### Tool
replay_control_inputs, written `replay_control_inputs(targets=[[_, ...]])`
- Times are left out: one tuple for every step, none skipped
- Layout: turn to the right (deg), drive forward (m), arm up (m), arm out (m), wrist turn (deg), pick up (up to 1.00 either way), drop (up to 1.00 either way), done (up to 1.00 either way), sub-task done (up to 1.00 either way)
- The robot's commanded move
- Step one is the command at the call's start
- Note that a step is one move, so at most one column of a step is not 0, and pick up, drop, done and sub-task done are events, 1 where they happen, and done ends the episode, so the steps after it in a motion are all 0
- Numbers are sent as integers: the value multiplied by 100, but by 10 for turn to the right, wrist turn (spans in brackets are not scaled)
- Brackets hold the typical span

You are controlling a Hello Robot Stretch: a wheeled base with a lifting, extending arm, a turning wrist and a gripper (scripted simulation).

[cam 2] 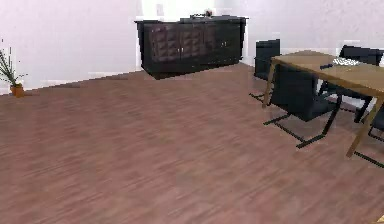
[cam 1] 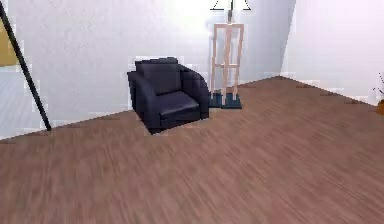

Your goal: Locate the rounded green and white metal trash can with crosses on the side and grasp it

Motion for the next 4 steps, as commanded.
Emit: replay_control_inputs(targets=[[-420,0,0,0,0,0,0,0,0],[-30,0,0,0,0,0,0,0,0],[0,100,0,0,0,0,0,0,0],[0,100,0,0,0,0,0,0,0]])
